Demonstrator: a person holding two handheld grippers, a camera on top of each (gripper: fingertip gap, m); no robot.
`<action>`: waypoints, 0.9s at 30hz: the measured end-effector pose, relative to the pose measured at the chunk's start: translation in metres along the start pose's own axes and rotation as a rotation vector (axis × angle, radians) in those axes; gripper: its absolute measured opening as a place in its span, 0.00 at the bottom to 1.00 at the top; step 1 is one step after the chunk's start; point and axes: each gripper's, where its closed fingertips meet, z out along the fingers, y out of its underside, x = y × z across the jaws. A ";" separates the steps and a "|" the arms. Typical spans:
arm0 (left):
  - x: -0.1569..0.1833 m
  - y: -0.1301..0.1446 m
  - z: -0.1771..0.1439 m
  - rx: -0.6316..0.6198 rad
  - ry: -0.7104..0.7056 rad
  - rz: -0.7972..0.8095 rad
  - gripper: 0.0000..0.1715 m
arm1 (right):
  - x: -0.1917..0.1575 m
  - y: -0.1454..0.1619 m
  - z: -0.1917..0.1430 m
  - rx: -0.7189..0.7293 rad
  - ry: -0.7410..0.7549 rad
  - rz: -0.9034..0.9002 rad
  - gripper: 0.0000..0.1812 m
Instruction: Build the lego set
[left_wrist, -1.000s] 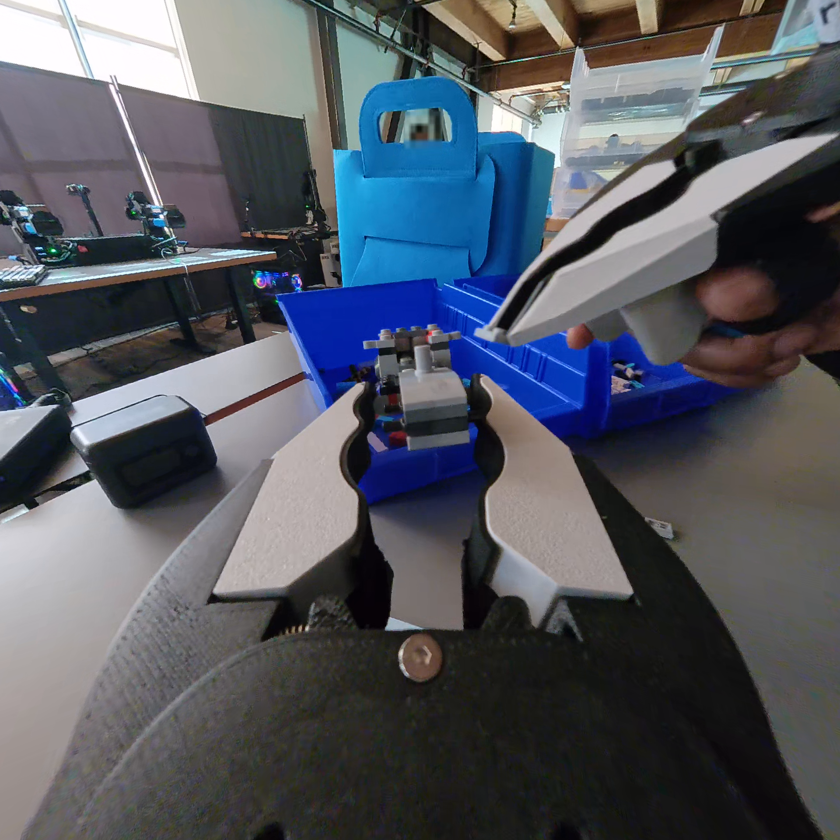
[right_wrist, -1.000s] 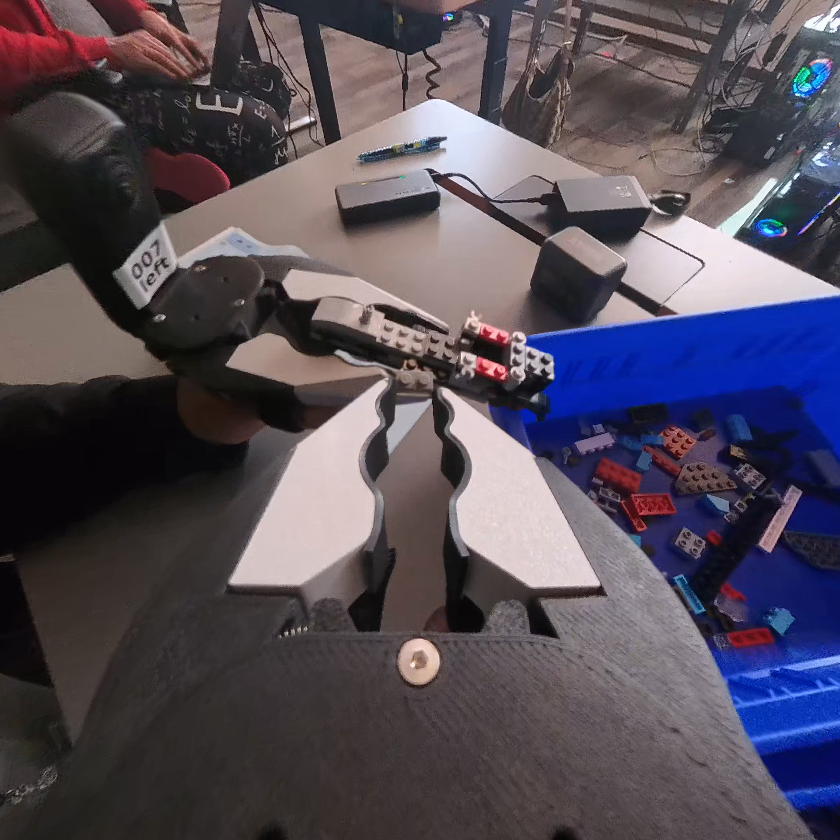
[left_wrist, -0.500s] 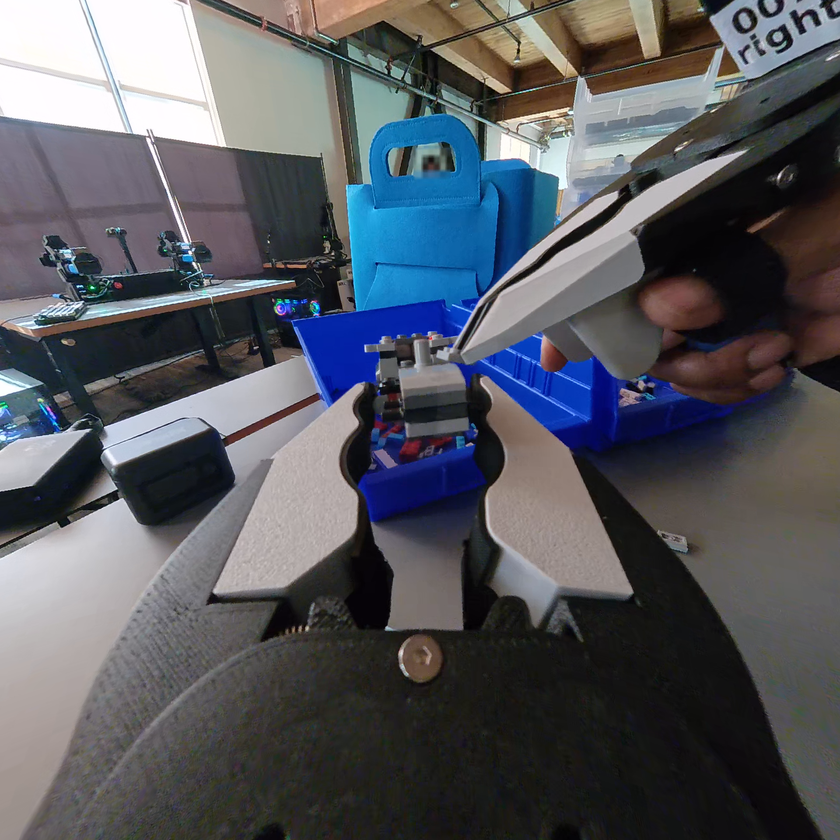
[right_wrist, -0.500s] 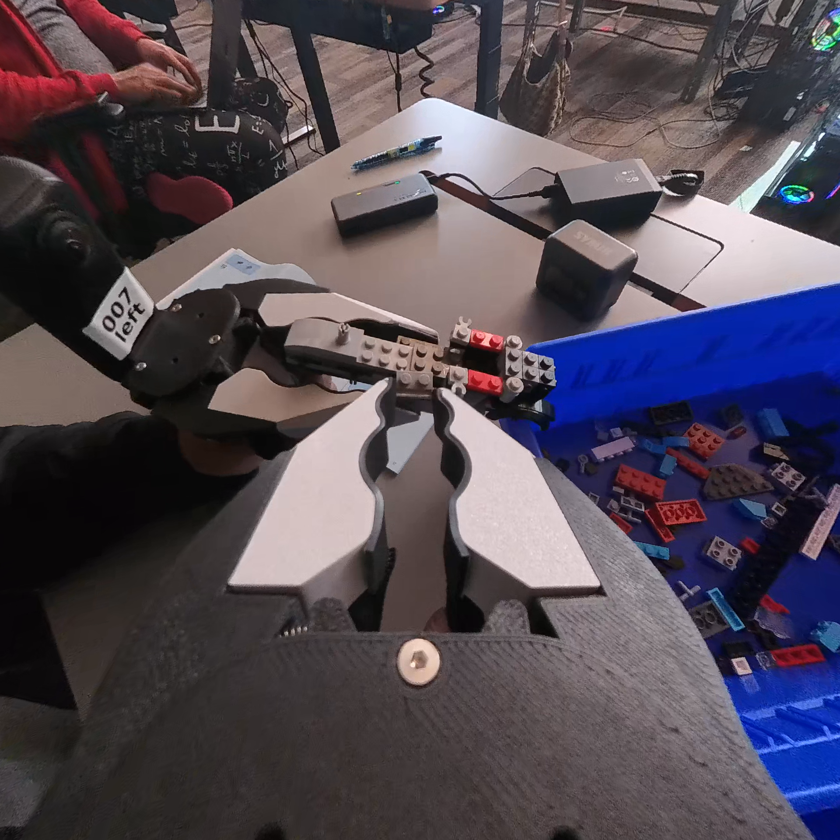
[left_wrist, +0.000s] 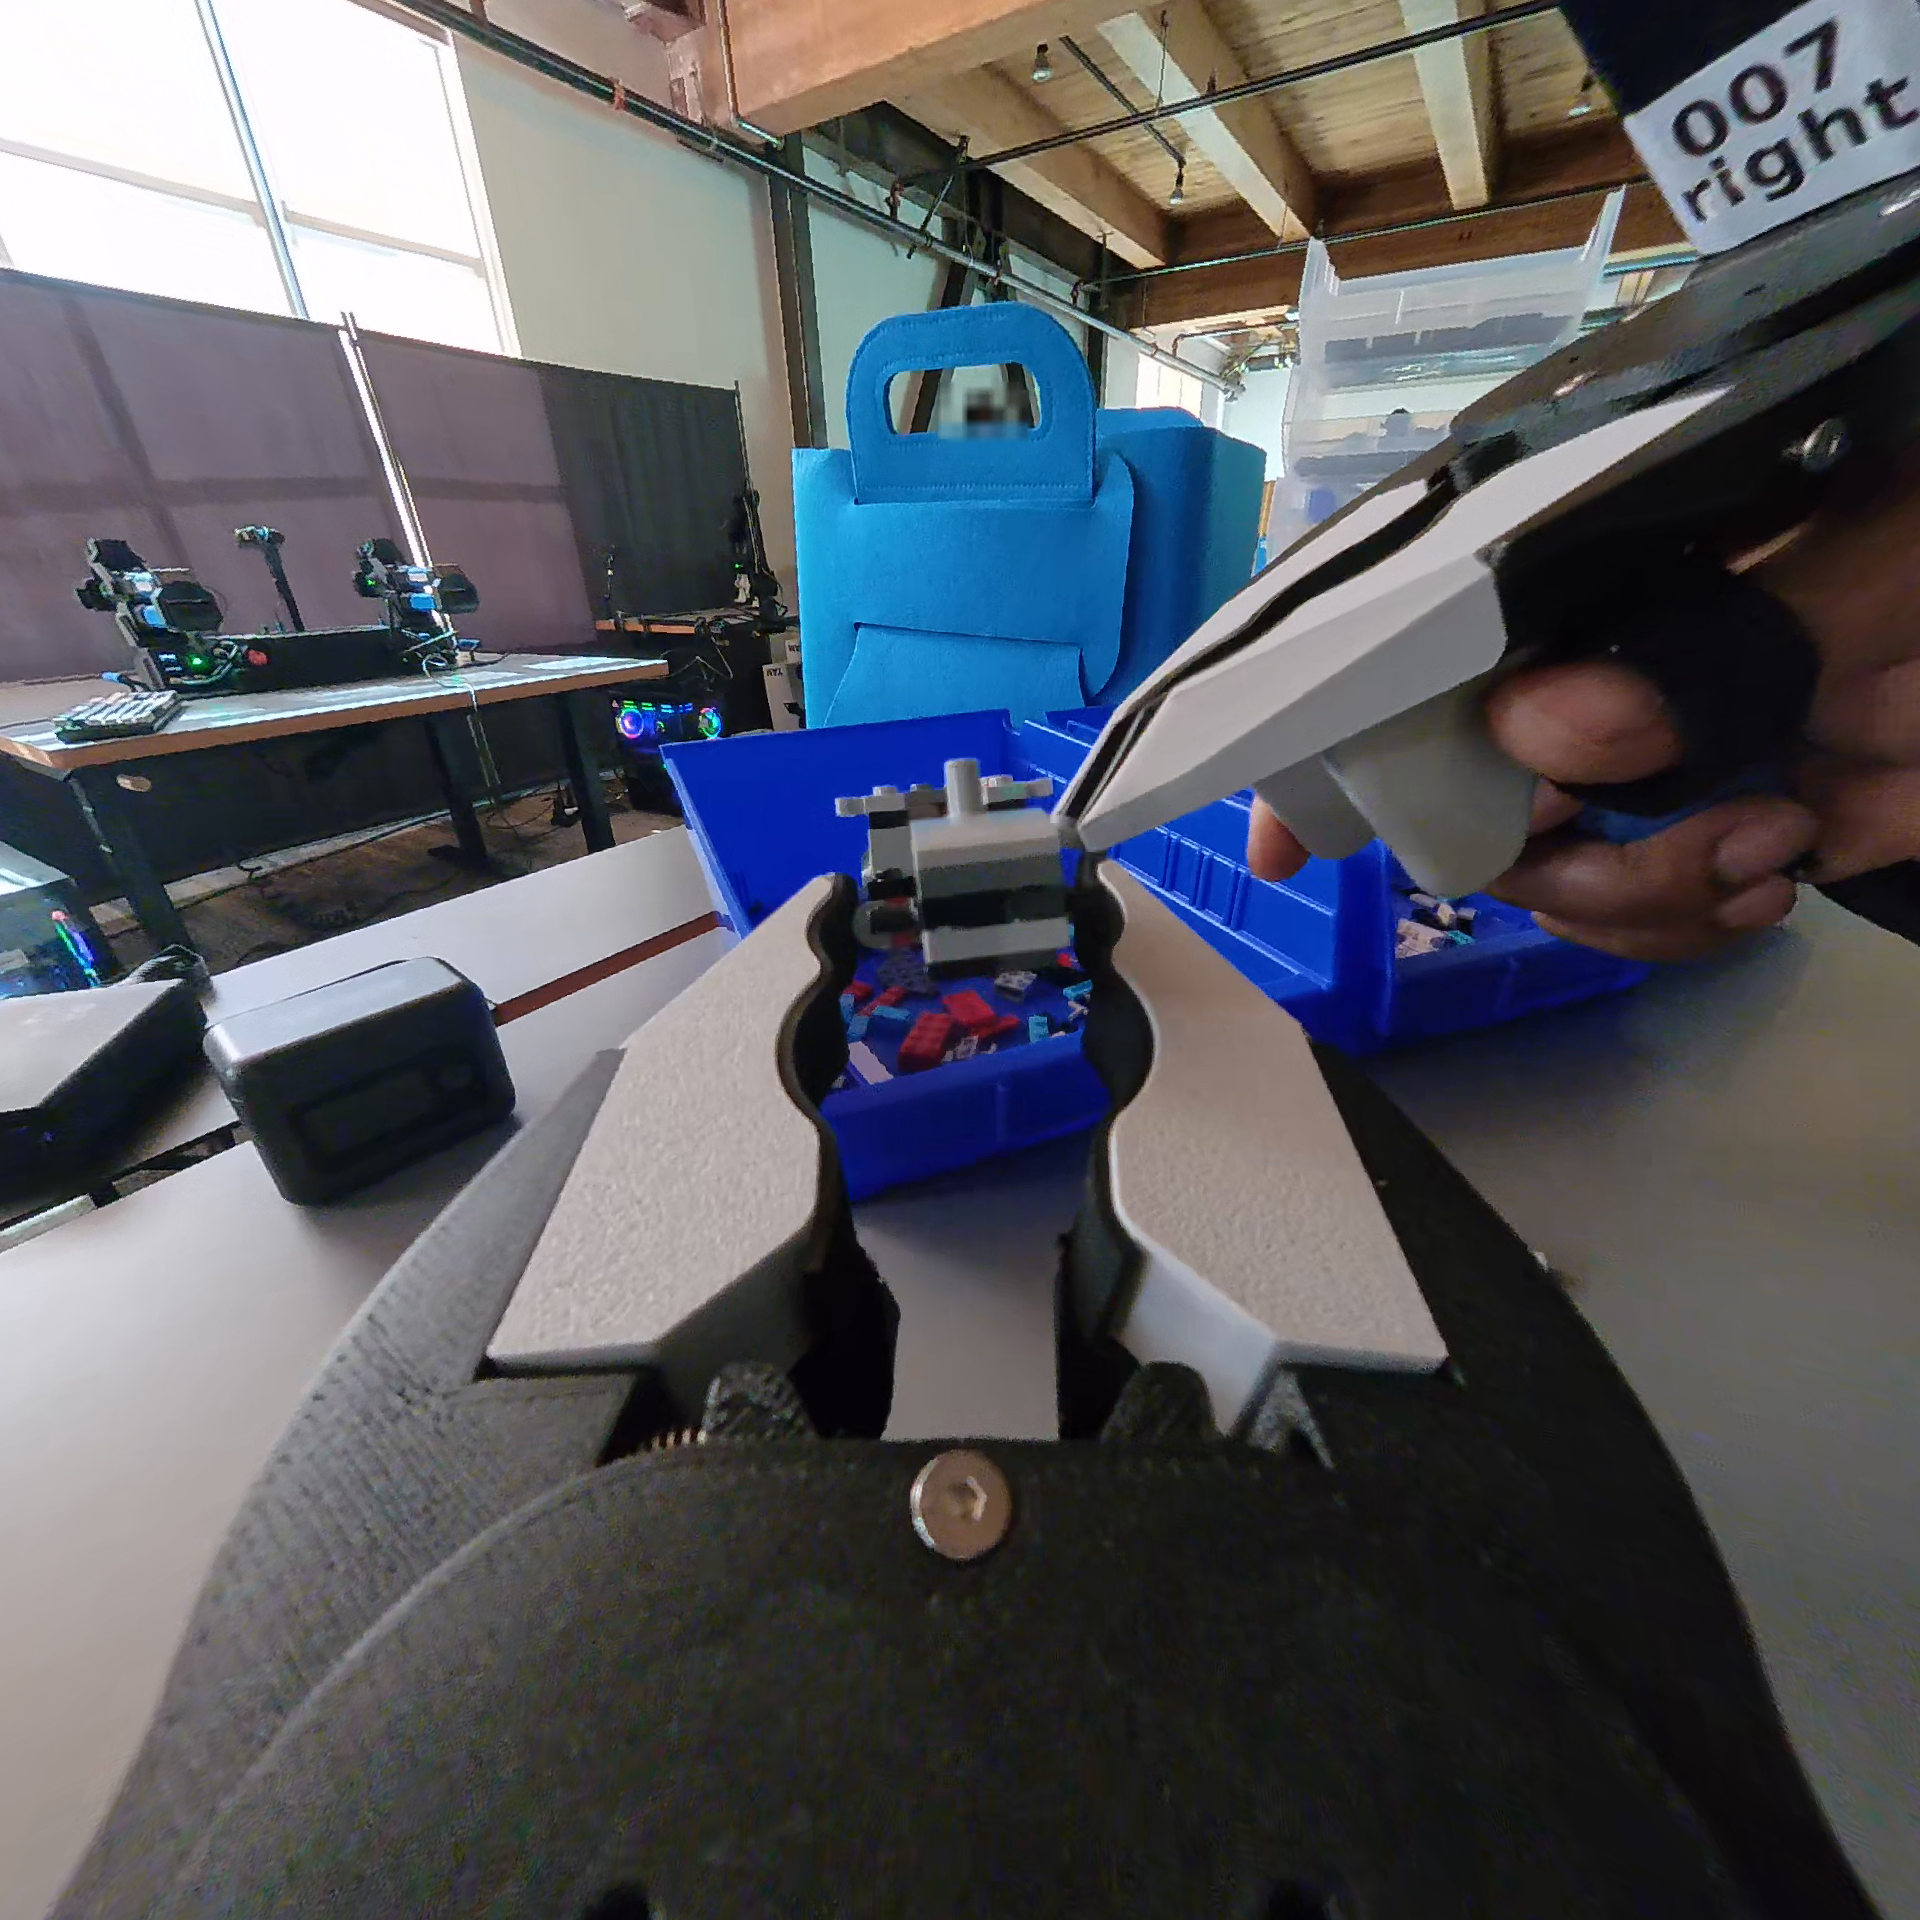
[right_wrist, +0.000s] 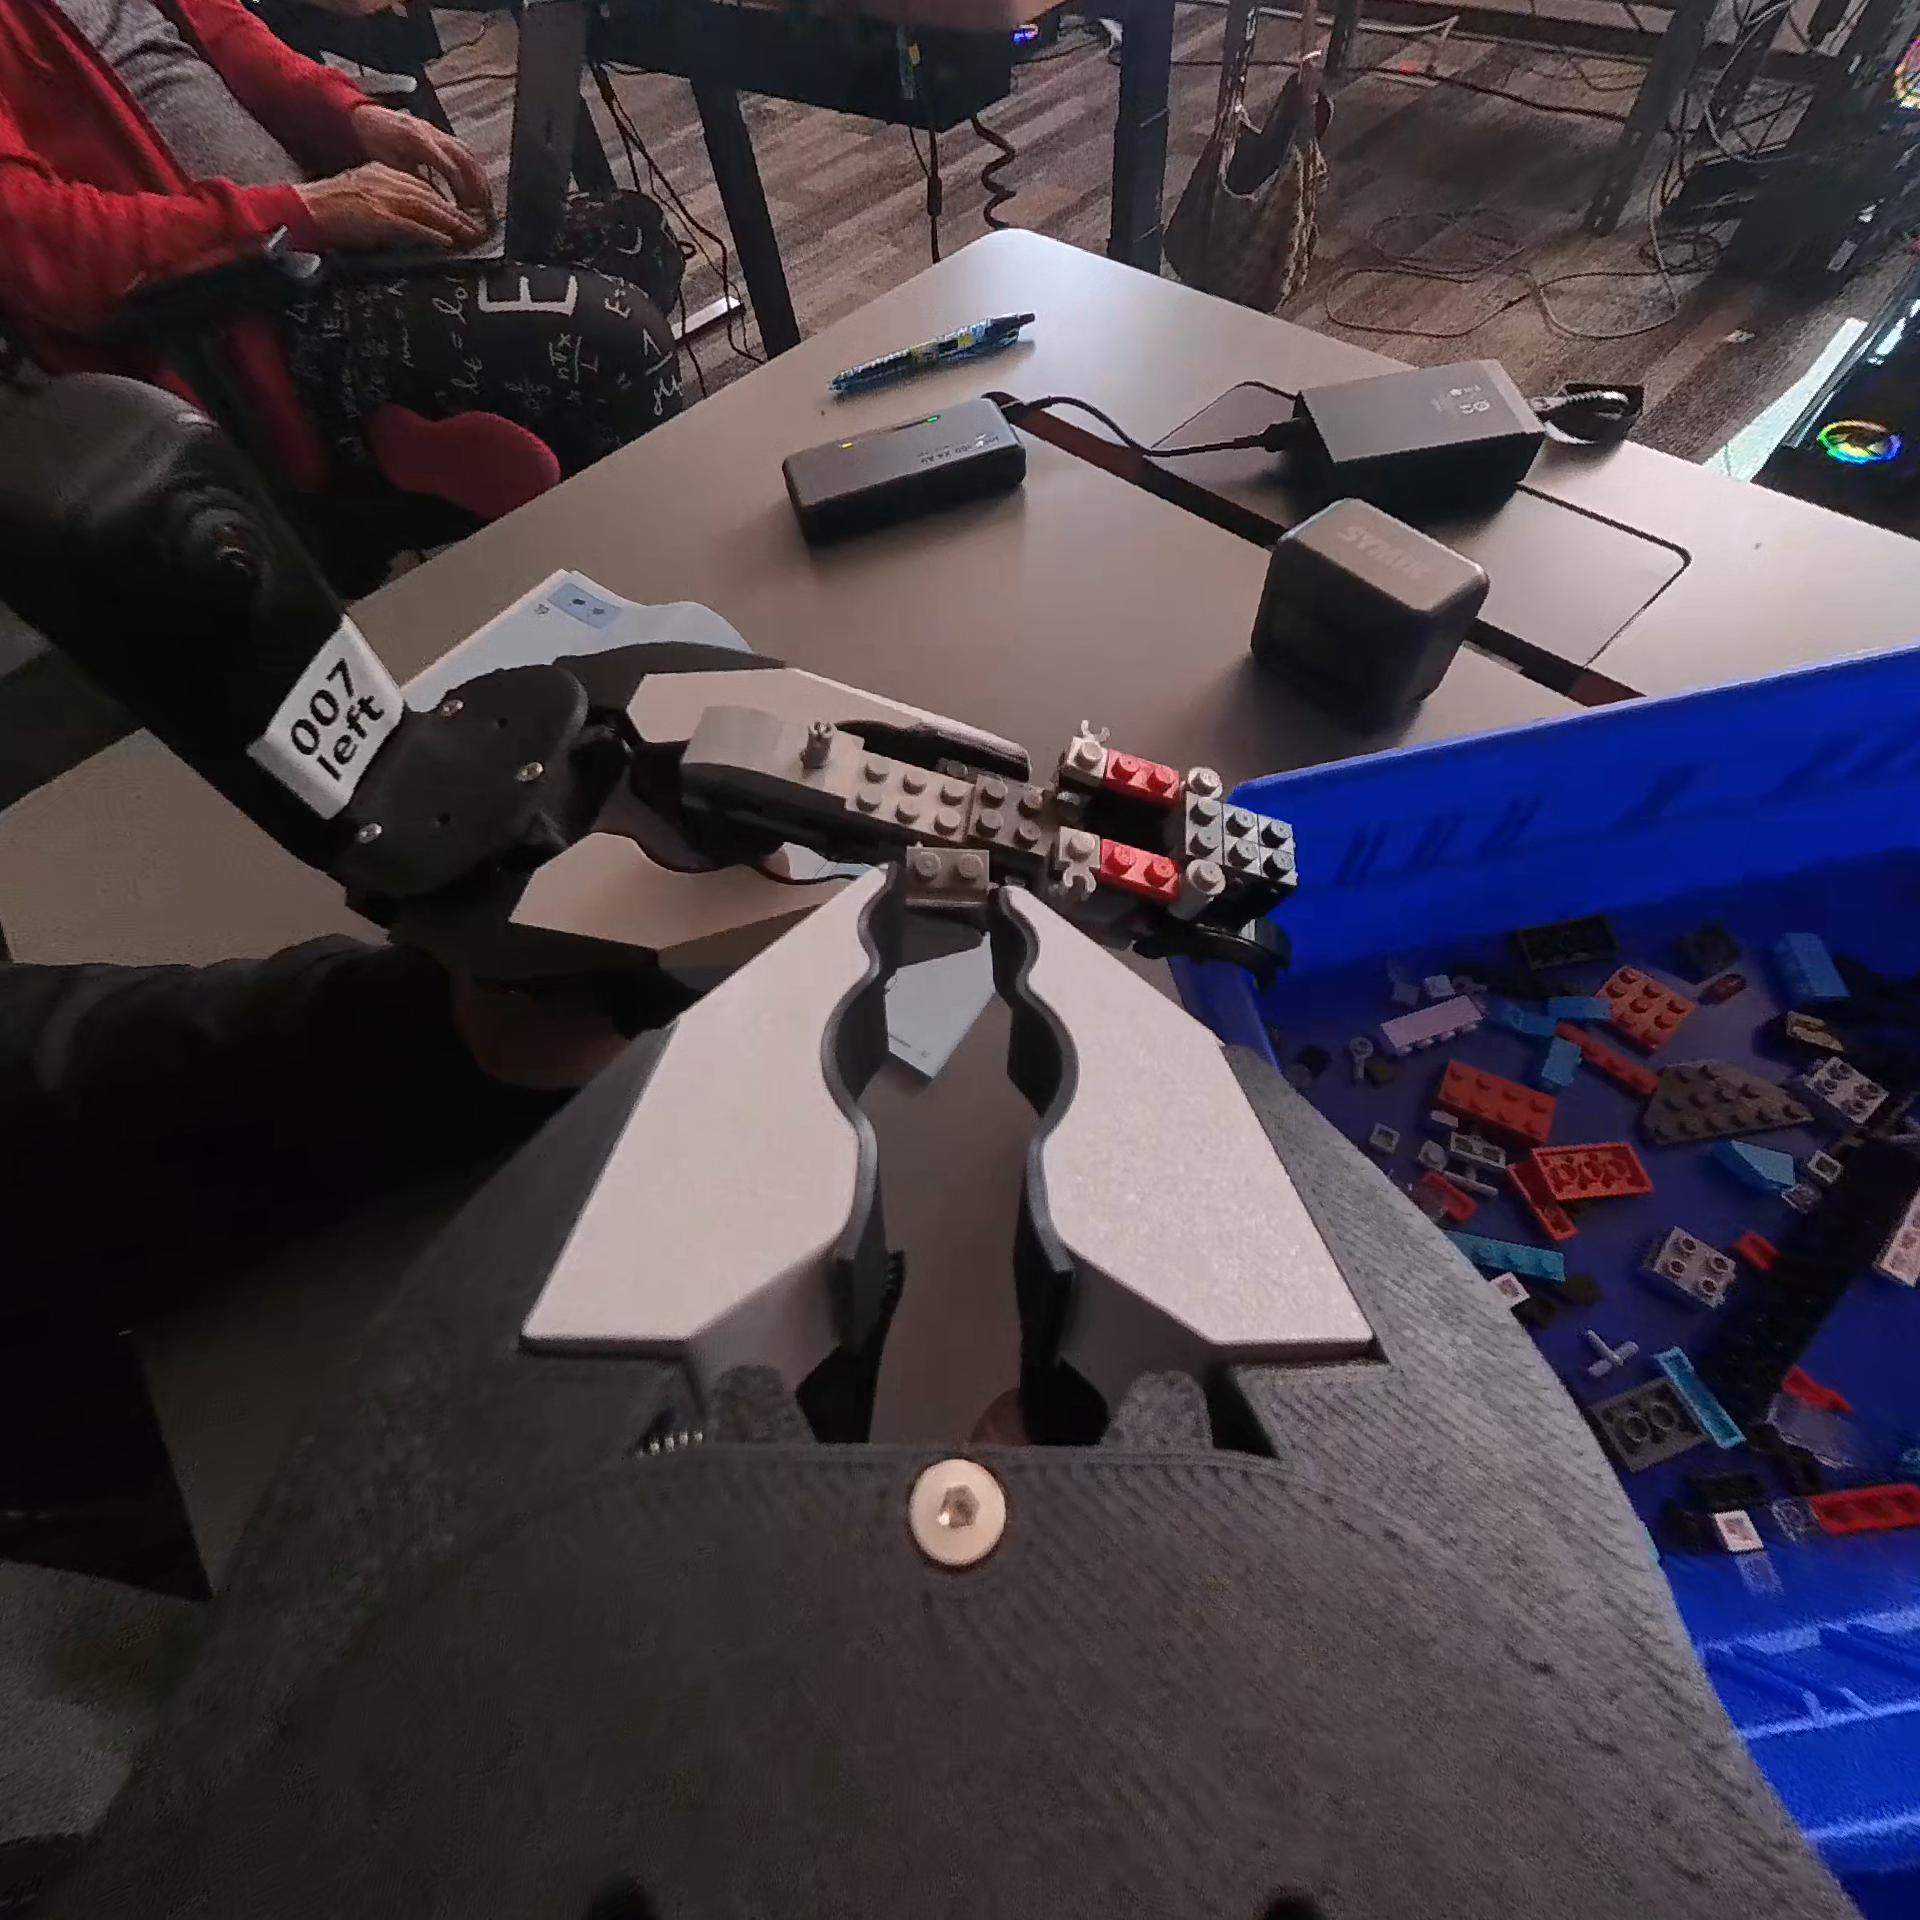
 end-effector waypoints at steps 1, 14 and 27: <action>0.000 0.000 0.000 0.000 -0.002 0.000 0.25 | 0.000 0.000 0.000 0.000 0.000 0.000 0.09; 0.001 -0.003 -0.001 0.014 -0.002 0.013 0.25 | -0.002 -0.003 0.000 0.006 -0.005 -0.002 0.09; -0.002 -0.005 -0.002 0.032 0.008 -0.024 0.25 | -0.002 -0.006 -0.009 0.083 -0.019 0.024 0.09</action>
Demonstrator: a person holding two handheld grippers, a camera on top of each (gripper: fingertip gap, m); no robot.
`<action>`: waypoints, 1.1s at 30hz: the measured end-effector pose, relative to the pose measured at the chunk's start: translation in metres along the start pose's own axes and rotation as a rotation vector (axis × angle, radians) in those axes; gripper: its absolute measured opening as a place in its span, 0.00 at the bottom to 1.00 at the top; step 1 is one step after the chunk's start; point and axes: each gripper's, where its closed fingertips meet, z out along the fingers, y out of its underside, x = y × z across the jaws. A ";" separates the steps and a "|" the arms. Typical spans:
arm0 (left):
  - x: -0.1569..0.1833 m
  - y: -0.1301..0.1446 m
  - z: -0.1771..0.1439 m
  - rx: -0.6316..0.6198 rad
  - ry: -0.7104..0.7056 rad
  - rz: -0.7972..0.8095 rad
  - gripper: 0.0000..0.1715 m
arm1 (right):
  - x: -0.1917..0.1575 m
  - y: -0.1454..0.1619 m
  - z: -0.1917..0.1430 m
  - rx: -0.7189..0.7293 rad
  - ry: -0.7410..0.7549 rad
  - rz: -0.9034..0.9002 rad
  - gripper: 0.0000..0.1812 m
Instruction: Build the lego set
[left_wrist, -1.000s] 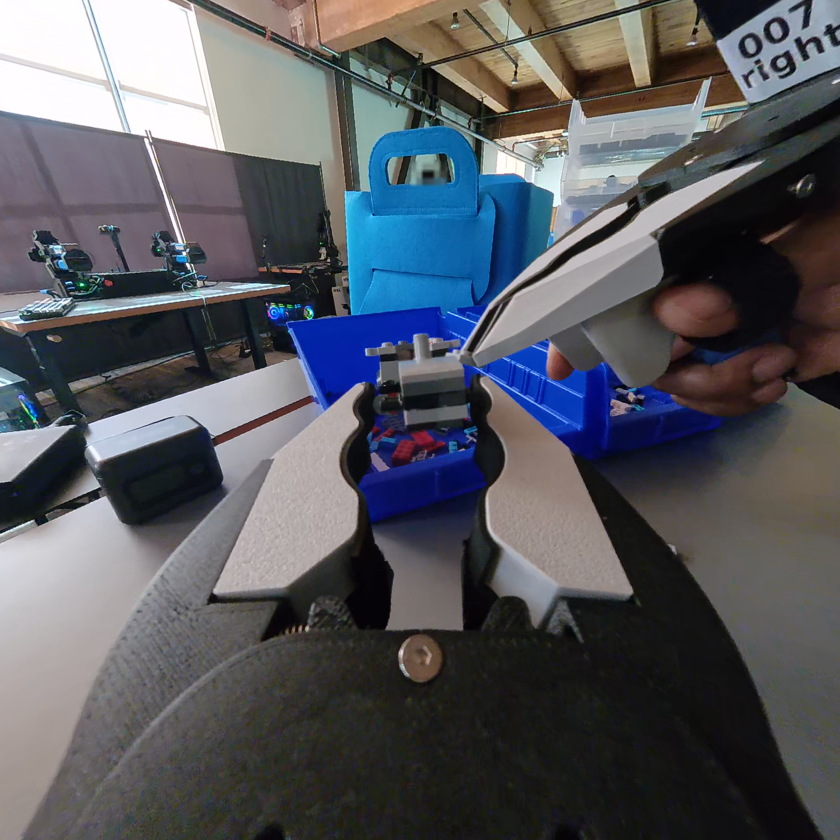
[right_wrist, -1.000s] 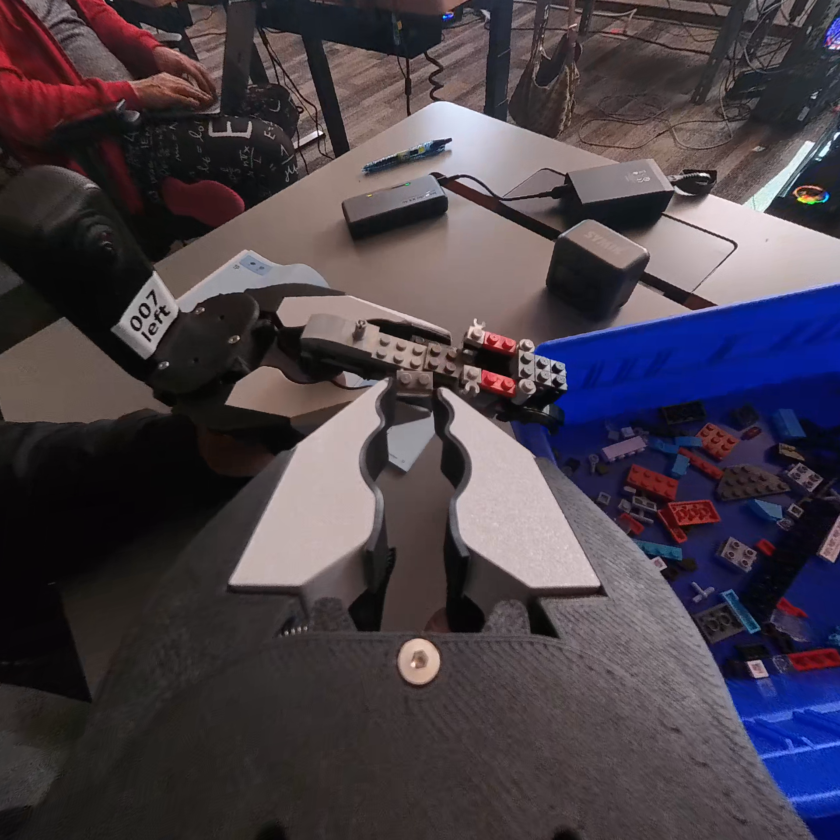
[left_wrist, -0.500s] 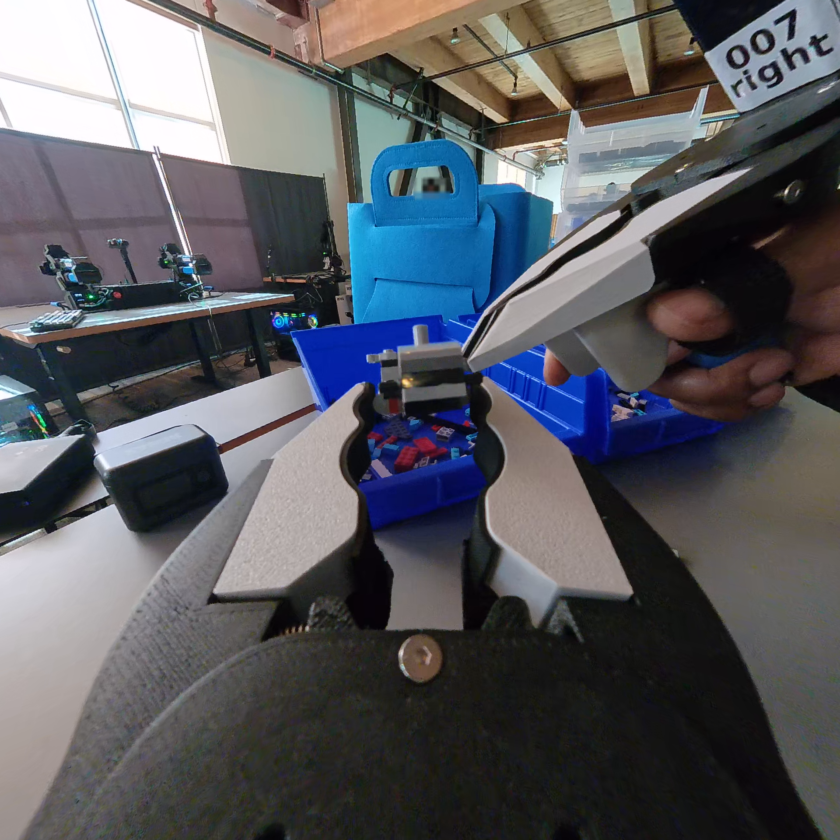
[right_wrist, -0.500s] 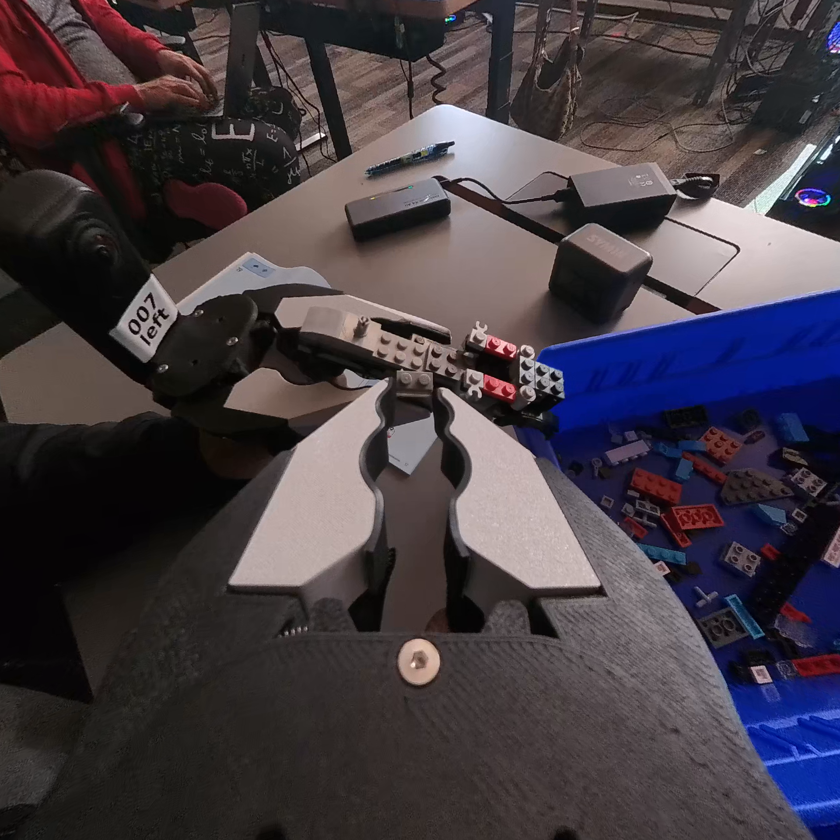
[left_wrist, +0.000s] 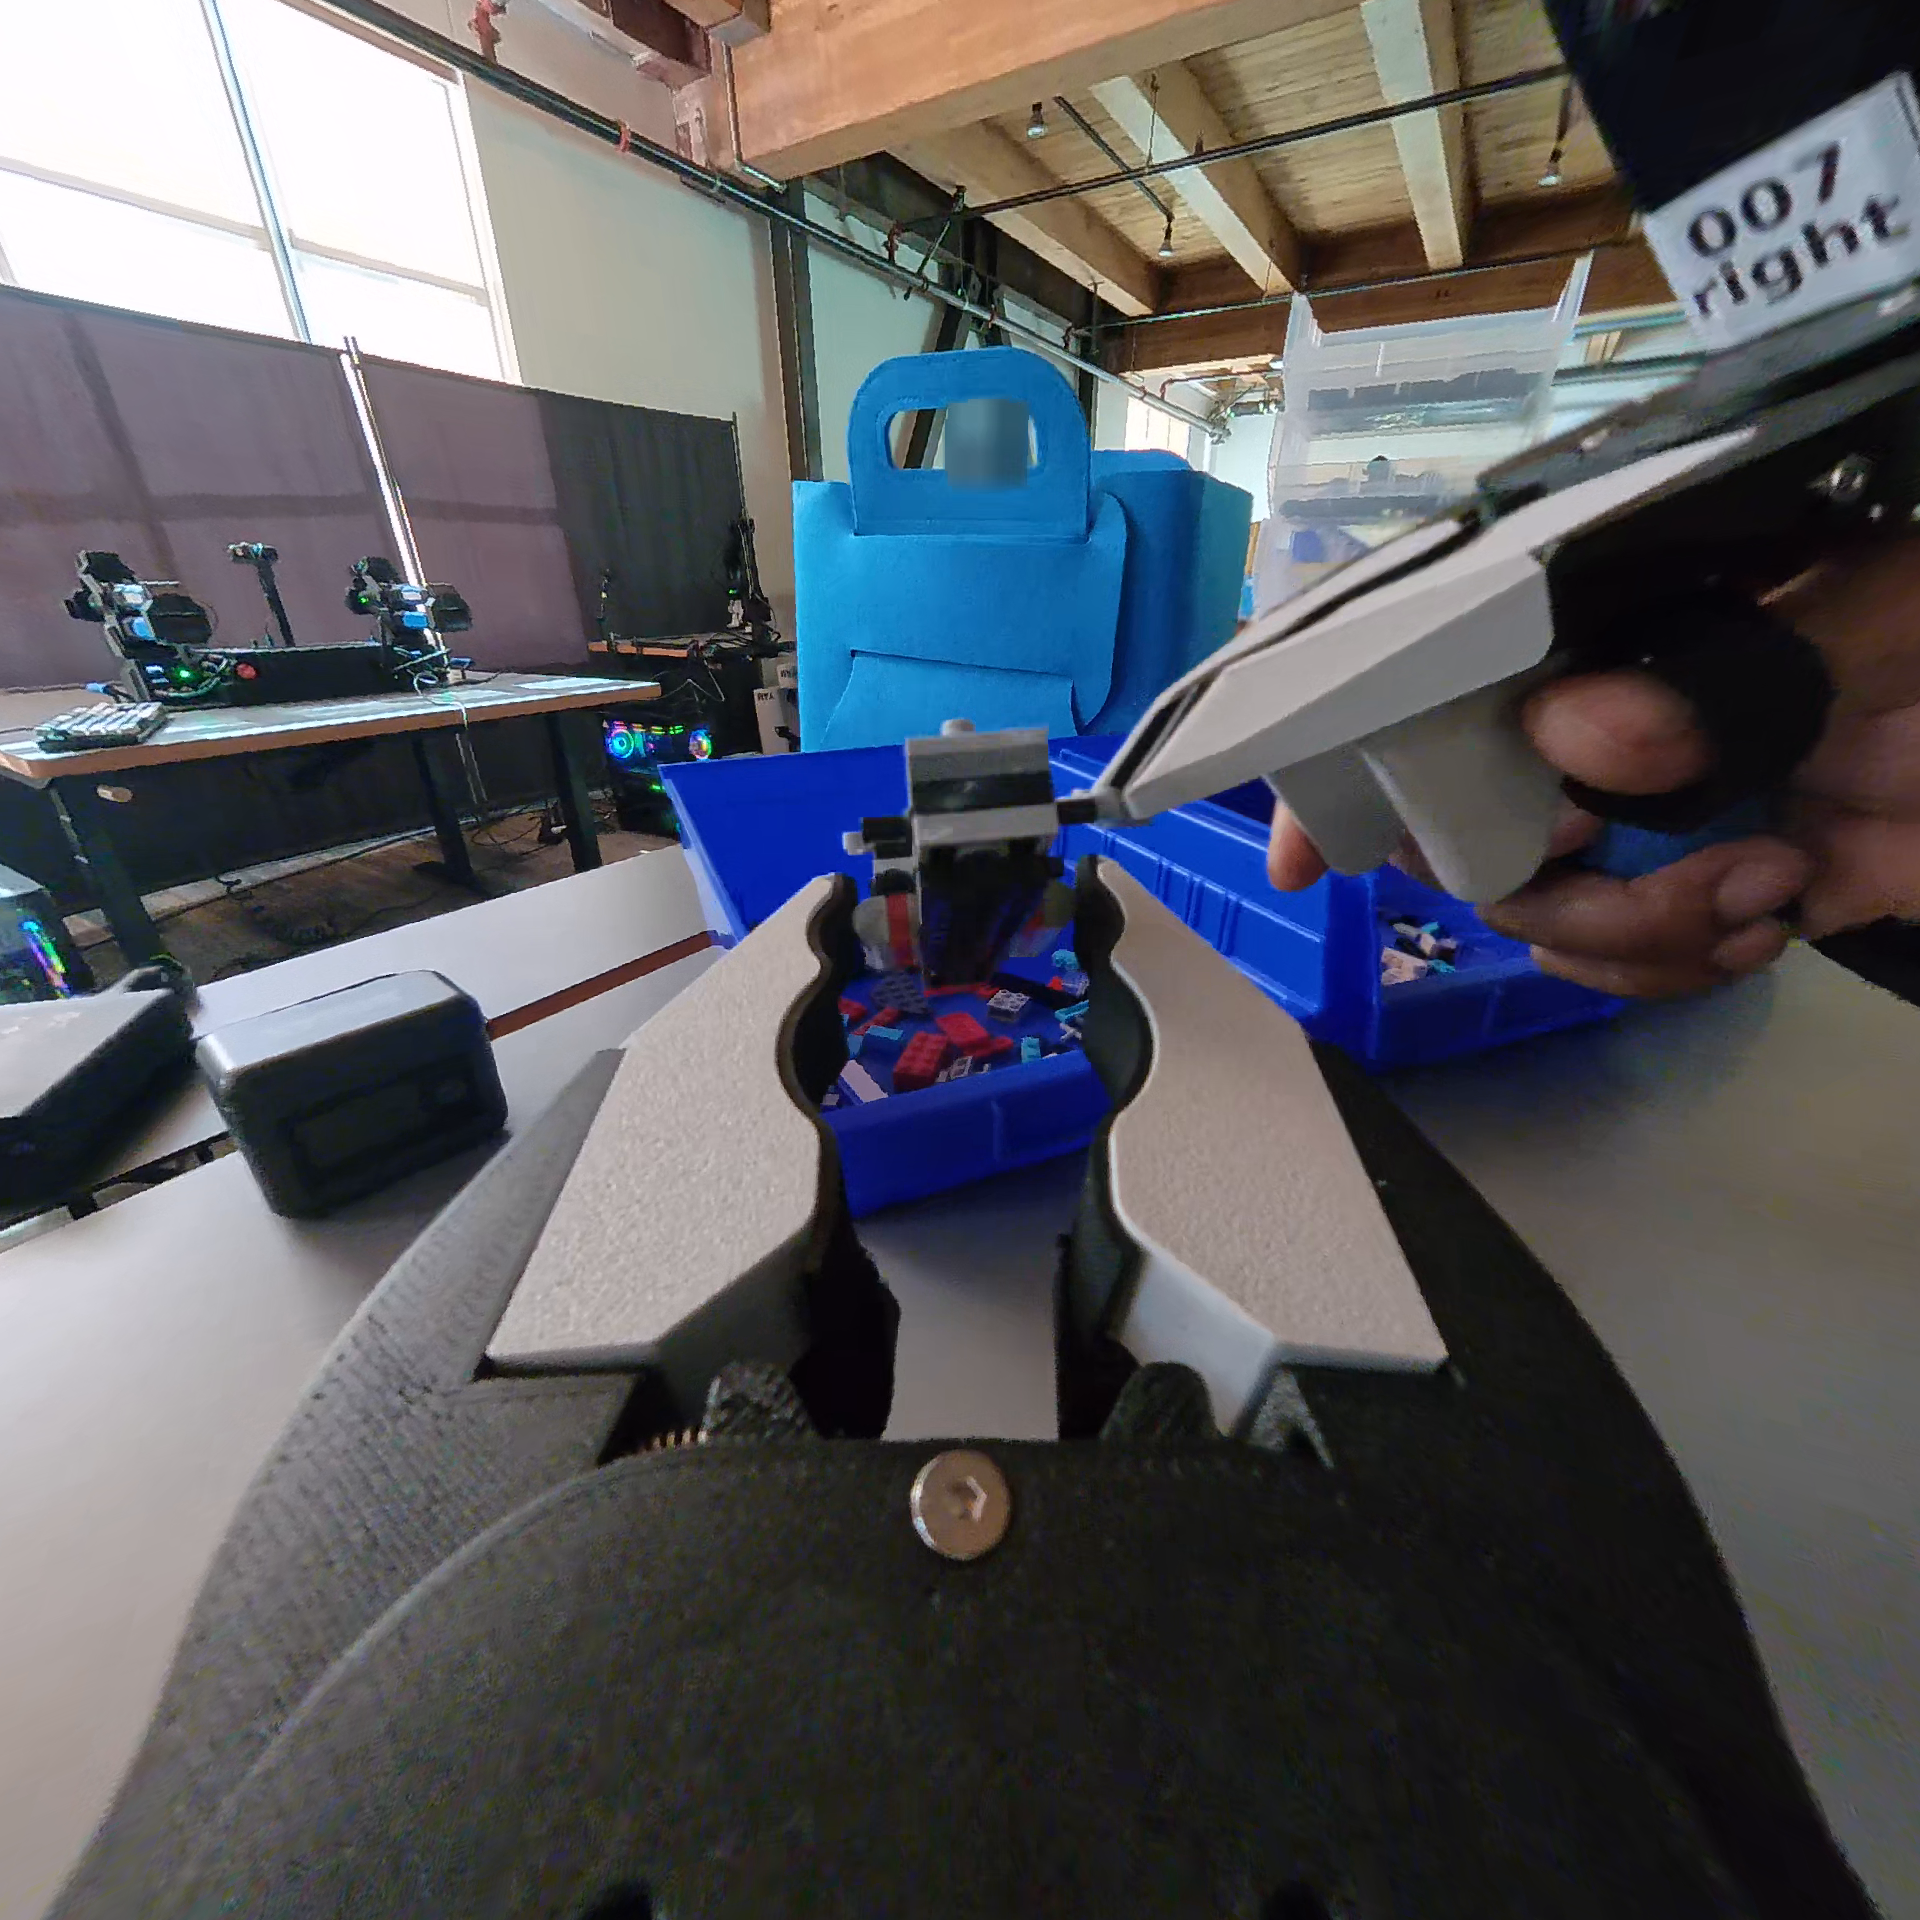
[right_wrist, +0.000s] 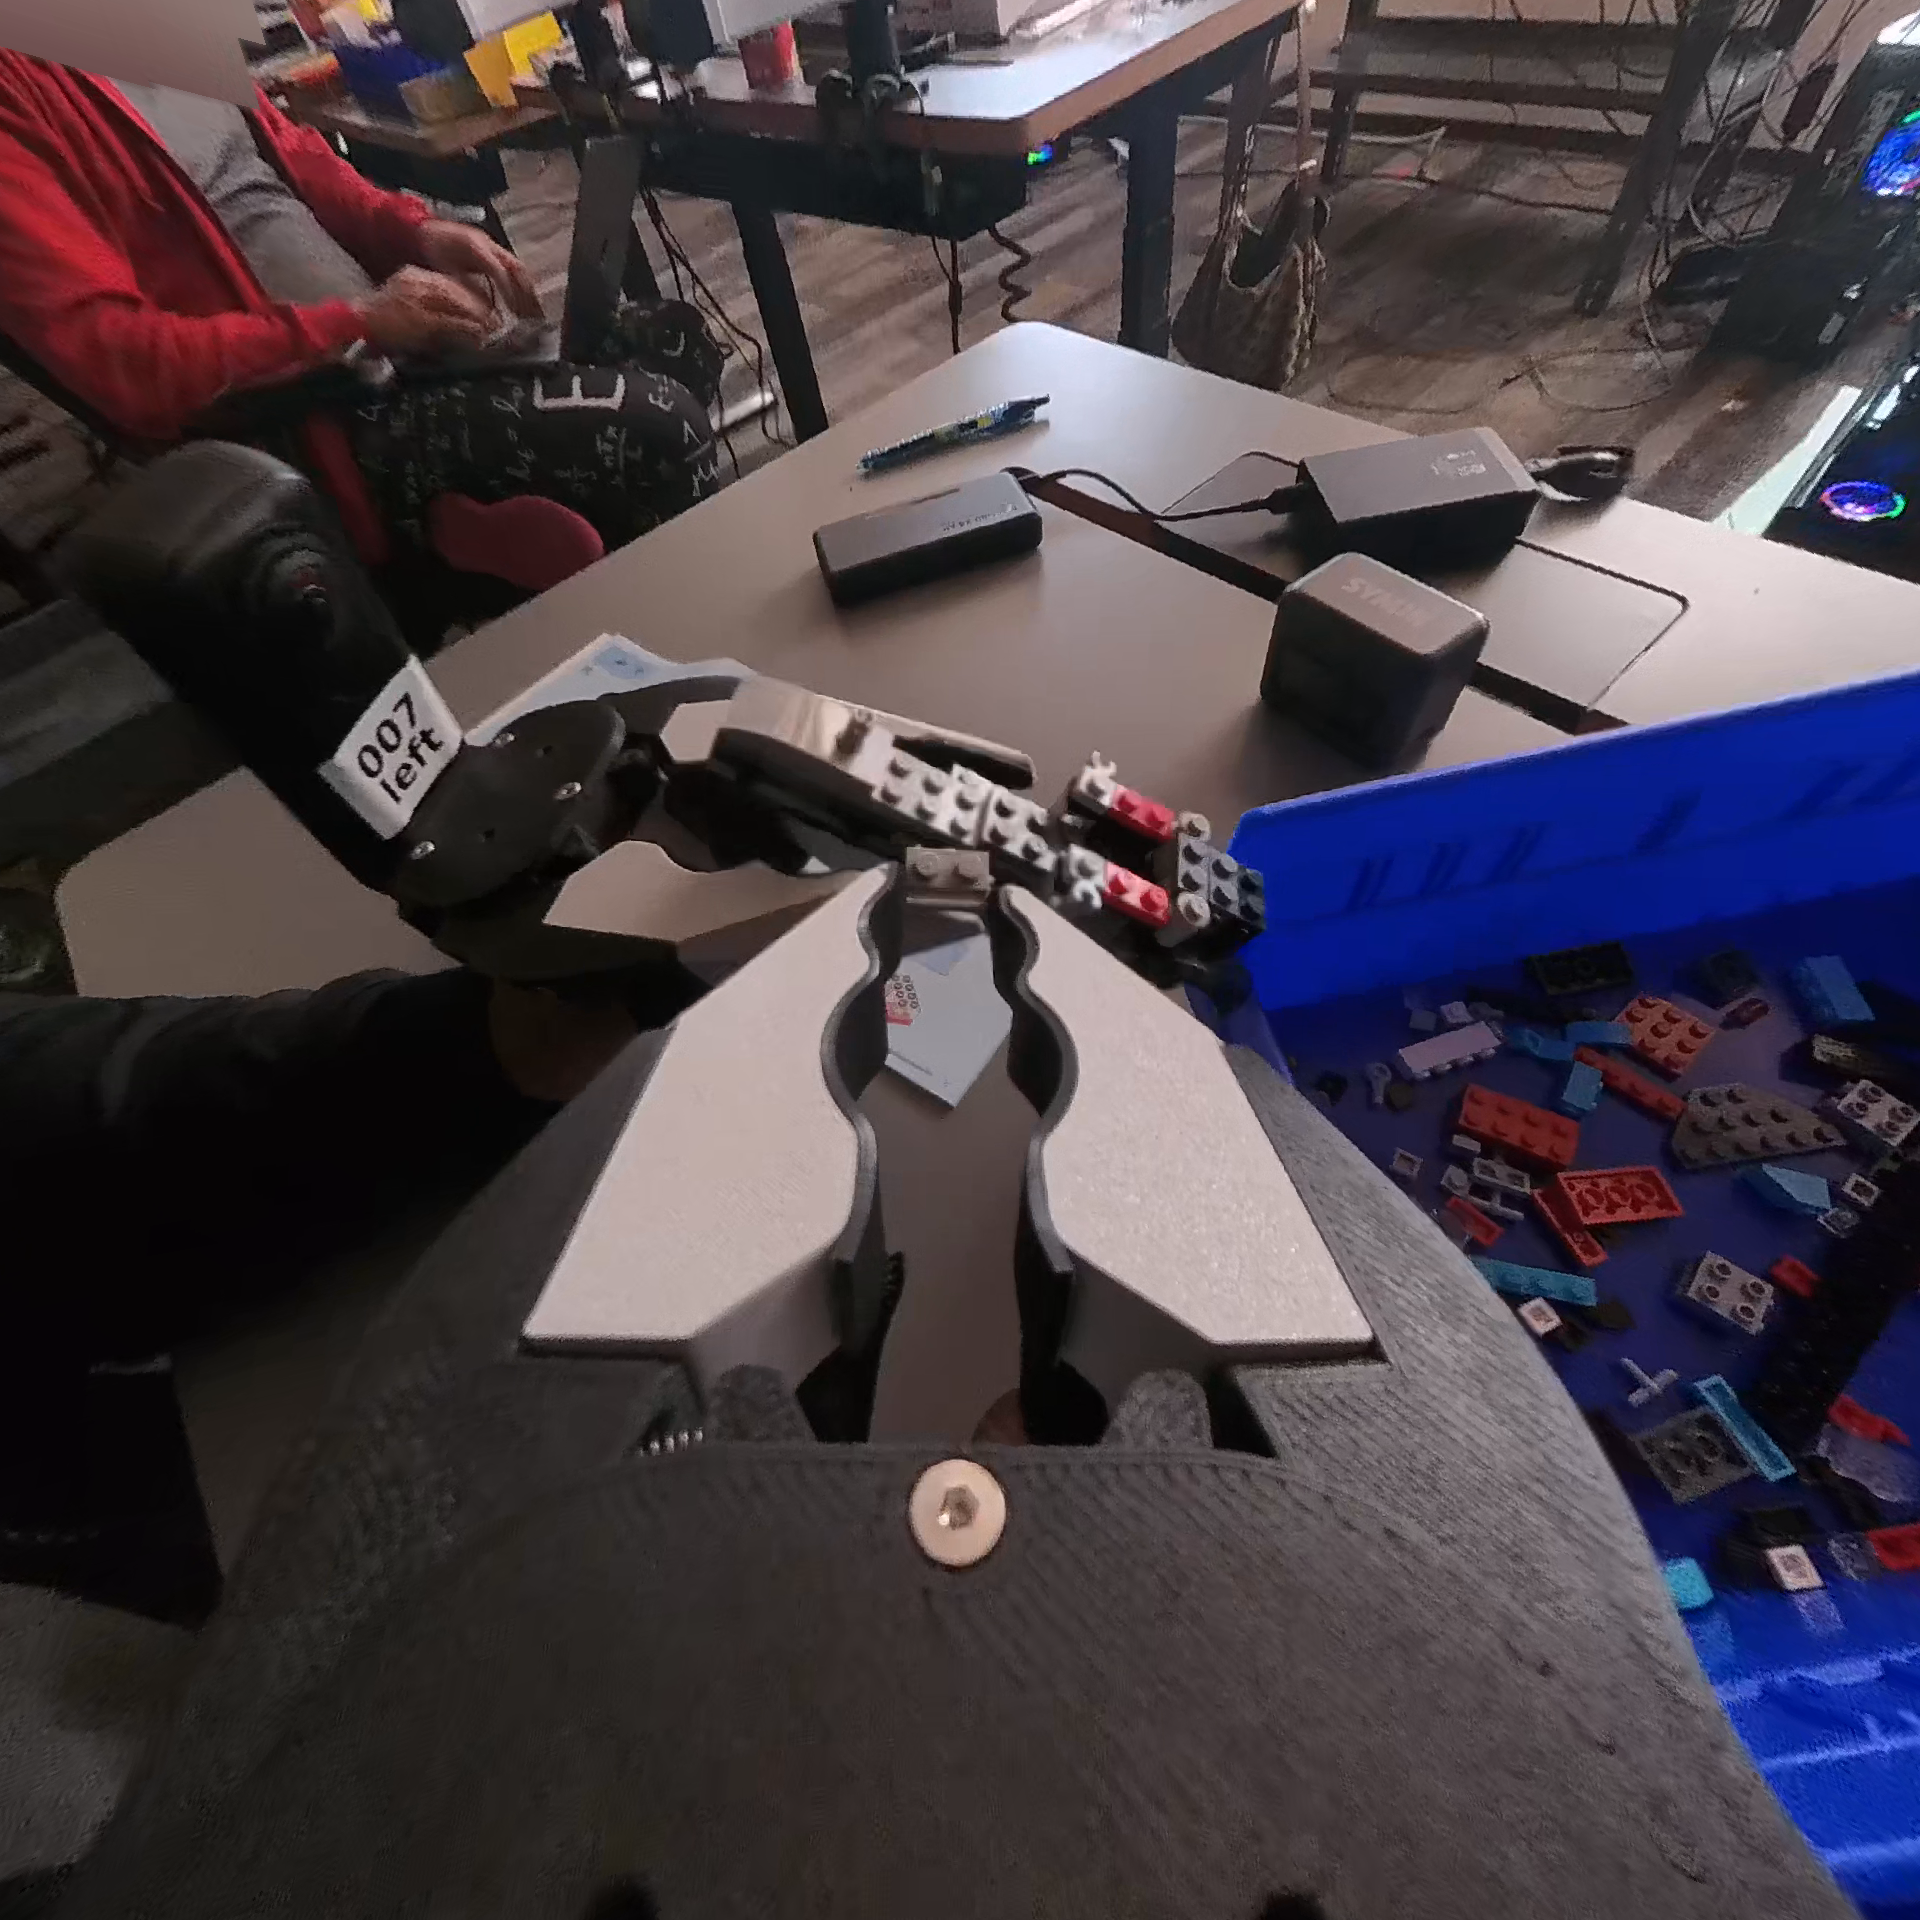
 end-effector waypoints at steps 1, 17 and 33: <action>-0.002 -0.001 -0.001 0.007 0.000 -0.018 0.25 | 0.002 0.001 -0.003 0.022 0.003 0.015 0.09; 0.012 -0.020 -0.009 0.155 0.174 -0.155 0.25 | 0.011 0.025 0.008 0.163 -0.037 0.214 0.09; 0.012 -0.024 -0.011 0.129 0.222 -0.132 0.25 | 0.013 0.001 0.004 0.315 -0.020 0.113 0.09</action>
